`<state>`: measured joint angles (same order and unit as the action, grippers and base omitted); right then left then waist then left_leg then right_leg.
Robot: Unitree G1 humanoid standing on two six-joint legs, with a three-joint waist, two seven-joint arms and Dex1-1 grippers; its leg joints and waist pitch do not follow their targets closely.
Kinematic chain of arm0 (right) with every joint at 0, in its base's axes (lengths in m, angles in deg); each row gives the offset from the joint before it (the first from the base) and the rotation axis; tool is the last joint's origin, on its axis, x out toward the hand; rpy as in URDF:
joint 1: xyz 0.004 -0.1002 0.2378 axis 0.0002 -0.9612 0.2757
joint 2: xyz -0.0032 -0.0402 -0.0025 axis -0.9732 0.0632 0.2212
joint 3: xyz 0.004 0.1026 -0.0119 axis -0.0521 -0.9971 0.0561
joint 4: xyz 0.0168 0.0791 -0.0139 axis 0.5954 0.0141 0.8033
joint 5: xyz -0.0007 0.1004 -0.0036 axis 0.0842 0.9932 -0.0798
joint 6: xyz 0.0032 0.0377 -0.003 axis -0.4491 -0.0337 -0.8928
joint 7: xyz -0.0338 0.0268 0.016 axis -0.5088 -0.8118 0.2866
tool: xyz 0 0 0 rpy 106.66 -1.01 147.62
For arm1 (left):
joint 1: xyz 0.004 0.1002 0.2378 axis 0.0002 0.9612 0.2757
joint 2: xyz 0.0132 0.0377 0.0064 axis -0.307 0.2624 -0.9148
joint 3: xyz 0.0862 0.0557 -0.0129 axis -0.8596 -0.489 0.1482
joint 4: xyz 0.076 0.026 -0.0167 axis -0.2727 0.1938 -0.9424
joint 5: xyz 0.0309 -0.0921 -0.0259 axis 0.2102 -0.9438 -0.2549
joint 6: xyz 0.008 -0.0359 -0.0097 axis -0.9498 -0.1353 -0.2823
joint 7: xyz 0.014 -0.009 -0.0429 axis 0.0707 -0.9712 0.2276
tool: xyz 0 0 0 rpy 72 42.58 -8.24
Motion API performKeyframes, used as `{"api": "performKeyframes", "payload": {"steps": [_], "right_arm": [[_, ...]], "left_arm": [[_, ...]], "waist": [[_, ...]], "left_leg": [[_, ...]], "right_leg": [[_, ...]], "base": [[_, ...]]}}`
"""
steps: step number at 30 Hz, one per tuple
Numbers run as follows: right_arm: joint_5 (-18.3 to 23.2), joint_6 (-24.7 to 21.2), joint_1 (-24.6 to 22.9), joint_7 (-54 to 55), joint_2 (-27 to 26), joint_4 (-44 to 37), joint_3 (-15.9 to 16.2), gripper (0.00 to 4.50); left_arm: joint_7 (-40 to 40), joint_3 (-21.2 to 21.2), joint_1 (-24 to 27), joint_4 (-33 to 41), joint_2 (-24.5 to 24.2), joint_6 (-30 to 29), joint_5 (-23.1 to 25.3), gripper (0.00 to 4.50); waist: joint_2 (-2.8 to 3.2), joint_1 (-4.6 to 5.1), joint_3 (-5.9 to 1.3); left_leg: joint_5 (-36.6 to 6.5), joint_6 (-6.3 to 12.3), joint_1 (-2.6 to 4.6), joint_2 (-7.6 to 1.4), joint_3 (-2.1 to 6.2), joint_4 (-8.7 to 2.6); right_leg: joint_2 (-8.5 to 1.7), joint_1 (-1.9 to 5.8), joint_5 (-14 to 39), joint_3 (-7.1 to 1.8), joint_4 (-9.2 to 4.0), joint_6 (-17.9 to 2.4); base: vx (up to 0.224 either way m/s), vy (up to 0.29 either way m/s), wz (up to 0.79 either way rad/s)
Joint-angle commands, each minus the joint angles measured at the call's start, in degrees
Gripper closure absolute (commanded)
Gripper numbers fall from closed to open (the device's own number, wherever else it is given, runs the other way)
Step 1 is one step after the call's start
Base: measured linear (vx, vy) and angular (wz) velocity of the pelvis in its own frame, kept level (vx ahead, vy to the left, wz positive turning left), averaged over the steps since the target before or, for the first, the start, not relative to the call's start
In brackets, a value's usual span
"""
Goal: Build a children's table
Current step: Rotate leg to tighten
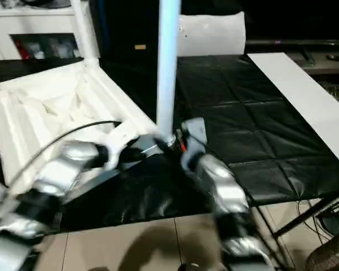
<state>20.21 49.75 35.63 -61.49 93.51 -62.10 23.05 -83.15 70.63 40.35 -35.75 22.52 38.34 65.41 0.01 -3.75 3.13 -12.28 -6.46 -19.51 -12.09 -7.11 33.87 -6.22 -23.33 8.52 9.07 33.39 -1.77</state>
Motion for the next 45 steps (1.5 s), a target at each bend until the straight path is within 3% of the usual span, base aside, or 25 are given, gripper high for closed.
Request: {"api": "performKeyframes", "payload": {"steps": [1, 3, 5, 9, 13, 17, 21, 25, 35, 45], "right_arm": [[0.8, 0.8, 0.1, -5.1, 2.4, -1.4, 0.5, 0.42], [2.0, 1.5, -0.6, -13.5, 7.0, -2.1, 1.0, 0.23], [2.1, 1.7, -0.6, -15.8, 8.4, -2.3, 1.3, 0.06], [3.6, 1.9, 0.1, -23.4, 12.4, -2.4, 2.9, 0.02], [3.0, 2.2, 1.3, -28.3, 14.7, -2.2, 5.6, 0.02], [3.6, 1.2, 2.7, -35.2, 15.9, -1.7, 8.1, 0.02], [2.9, 3.3, 4.7, -38.2, 15.9, 0.6, 9.6, 0.02], [3.6, 3.2, 6.1, -40.5, 15.7, 2.1, 10.6, 0.35], [3.9, 2.8, 7.6, -45.9, 15.3, 4.0, 12.8, 1.31], [4.2, 2.2, 8.4, -47.6, 14.6, 5.3, 13.5, 2.05]], "left_arm": [[-5.0, -2.2, 0.1, 1.0, -1.2, 3.0, -0.5, 4.5], [-9.3, -3.3, 0.1, -0.1, -3.8, 6.4, -1.1, 4.5], [-11.2, -3.7, 0.1, -0.3, -4.6, 7.9, -1.4, 4.5], [-18.5, -5.8, 0.3, -0.1, -7.9, 11.9, -2.3, 4.5], [-23.1, -6.7, 0.1, -0.4, -9.5, 14.6, -3.1, 4.5], [-27.9, -8.7, -1.0, -1.9, -10.9, 18.6, -3.1, 4.5], [-31.1, -10.6, -2.0, -2.9, -11.4, 21.2, -2.2, 4.5], [-32.8, -11.6, -2.5, -3.1, -11.3, 22.3, -1.8, 4.5], [-33.6, -12.7, -3.4, -5.0, -10.5, 24.7, -1.5, 4.5], [-33.7, -12.8, -3.4, -5.9, -10.6, 25.9, -0.9, 4.5]], "waist": [[0.07, -0.25, -3.68], [-0.13, -0.62, -3.55], [-0.18, -1.19, -3.54], [-0.2, -1.61, -3.75], [-0.17, -2.1, -3.81], [-0.29, -2.8, -3.85], [-0.57, -3.29, -3.88], [-0.48, -3.86, -3.92], [-0.71, -4.06, -3.91], [-0.85, -4.28, -4.13]], "left_leg": [[-6.4, 4.53, -0.92, -0.71, -1.32, -4.13], [-8.3, 4.45, -0.76, -0.74, -1.38, -4.2], [-7.8, 4.69, -0.71, -0.87, -1.41, -4.22], [-6.3, 4.84, -0.65, -0.97, -1.44, -4.18], [-5.1, 4.99, -0.63, -1.05, -1.56, -4.04], [-5.6, 4.87, -0.58, -1.2, -1.67, -4.05], [-5.8, 4.23, -0.5, -1.29, -1.72, -4.11], [-5.9, 3.68, -0.36, -1.34, -1.87, -4.1], [-6.5, 3.11, -0.36, -1.3, -2.13, -4.14], [-5.8, 2.9, -0.33, -1.31, -2.23, -4.01]], "right_leg": [[-2.73, 4.17, 14.0, -3.75, -3.37, -10.2], [-2.71, 4.08, 17.0, -3.71, -3.7, -9.3], [-2.75, 3.94, 17.2, -3.99, -3.61, -9.0], [-2.73, 3.93, 14.9, -4.08, -3.14, -10.3], [-2.68, 3.89, 13.5, -4.07, -2.89, -11.2], [-2.77, 3.83, 14.8, -4.1, -2.88, -10.9], [-2.87, 3.75, 15.5, -4.16, -2.87, -10.6], [-2.85, 3.67, 15.1, -4.29, -2.7, -10.9], [-2.88, 3.66, 18.3, -4.34, -2.96, -9.4], [-2.87, 3.64, 17.8, -4.36, -2.74, -9.4]], "base": [[0.0, 0.0, 0.0], [0.0, 0.0, 0.0], [0.0, 0.0, 0.0], [0.0, 0.0, 0.0], [0.0, 0.0, 0.0], [0.0, 0.0, 0.0], [0.0, 0.0, 0.0], [0.0, 0.0, 0.0], [0.0, 0.0, 0.0], [0.0, 0.0, 0.0]]}}
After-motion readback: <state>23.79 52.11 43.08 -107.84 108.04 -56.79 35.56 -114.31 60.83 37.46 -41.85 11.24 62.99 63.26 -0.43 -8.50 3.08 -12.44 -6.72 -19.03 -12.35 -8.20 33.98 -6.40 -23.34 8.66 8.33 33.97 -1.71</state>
